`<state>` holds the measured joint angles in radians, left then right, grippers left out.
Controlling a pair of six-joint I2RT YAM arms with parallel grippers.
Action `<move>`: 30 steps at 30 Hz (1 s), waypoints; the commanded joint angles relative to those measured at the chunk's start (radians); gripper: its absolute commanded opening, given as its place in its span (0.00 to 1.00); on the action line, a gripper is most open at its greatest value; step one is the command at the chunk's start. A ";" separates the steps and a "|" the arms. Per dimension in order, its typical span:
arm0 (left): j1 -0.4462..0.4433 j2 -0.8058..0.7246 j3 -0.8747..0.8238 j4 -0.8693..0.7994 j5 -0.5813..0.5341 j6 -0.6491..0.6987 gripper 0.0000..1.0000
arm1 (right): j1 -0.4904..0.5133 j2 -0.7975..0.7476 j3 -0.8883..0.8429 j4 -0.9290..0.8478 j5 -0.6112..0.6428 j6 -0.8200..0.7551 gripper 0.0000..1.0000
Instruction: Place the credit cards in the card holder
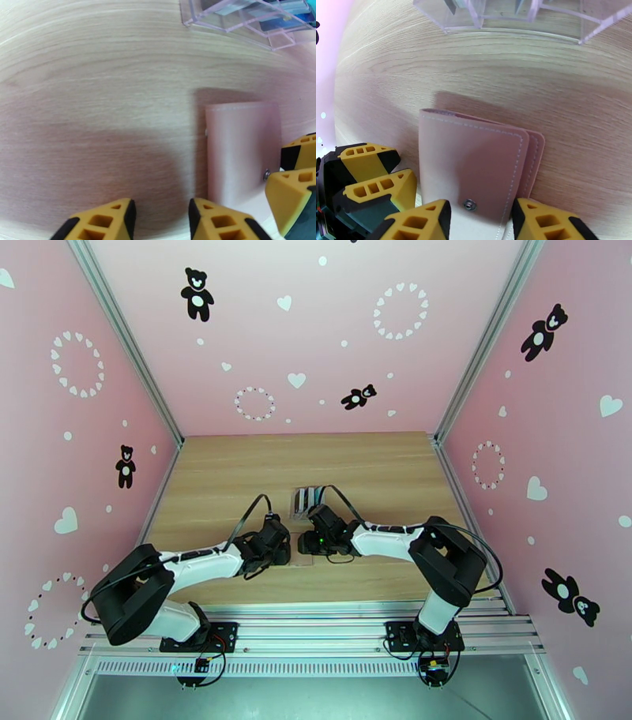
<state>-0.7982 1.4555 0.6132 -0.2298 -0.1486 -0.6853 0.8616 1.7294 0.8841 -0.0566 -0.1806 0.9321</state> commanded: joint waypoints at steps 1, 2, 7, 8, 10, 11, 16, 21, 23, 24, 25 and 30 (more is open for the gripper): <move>-0.004 0.028 0.017 -0.043 -0.031 -0.008 0.43 | -0.006 0.009 -0.024 0.014 -0.023 0.015 0.47; -0.004 0.030 0.017 -0.044 -0.032 -0.008 0.43 | -0.007 0.006 -0.026 0.019 -0.029 0.019 0.47; -0.002 0.036 0.014 -0.041 -0.030 -0.010 0.43 | -0.013 -0.024 -0.048 0.046 -0.057 0.041 0.46; -0.002 0.035 0.014 -0.040 -0.030 -0.010 0.43 | -0.015 -0.037 -0.053 0.051 -0.062 0.047 0.46; -0.001 0.037 0.014 -0.038 -0.030 -0.006 0.42 | -0.016 -0.059 -0.063 0.059 -0.069 0.058 0.46; 0.000 0.041 0.016 -0.039 -0.029 -0.005 0.42 | -0.016 -0.069 -0.068 0.063 -0.071 0.063 0.46; 0.014 0.058 0.025 -0.030 -0.023 0.008 0.42 | -0.016 -0.088 -0.074 0.096 -0.097 0.093 0.45; 0.026 0.061 0.038 -0.033 -0.017 0.024 0.41 | -0.016 -0.097 -0.070 0.104 -0.101 0.103 0.45; 0.032 0.058 0.039 -0.034 -0.014 0.029 0.41 | -0.016 -0.096 -0.071 0.112 -0.110 0.108 0.45; 0.034 0.055 0.038 -0.034 -0.013 0.031 0.41 | -0.016 -0.094 -0.070 0.117 -0.114 0.108 0.44; 0.040 0.052 0.037 -0.034 -0.010 0.033 0.41 | -0.016 -0.094 -0.070 0.122 -0.121 0.108 0.44; 0.070 0.029 0.033 -0.041 0.010 0.049 0.41 | -0.016 -0.098 -0.068 0.140 -0.133 0.142 0.44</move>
<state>-0.7582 1.4883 0.6464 -0.2428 -0.1379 -0.6617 0.8467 1.6669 0.8219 0.0570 -0.2928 1.0485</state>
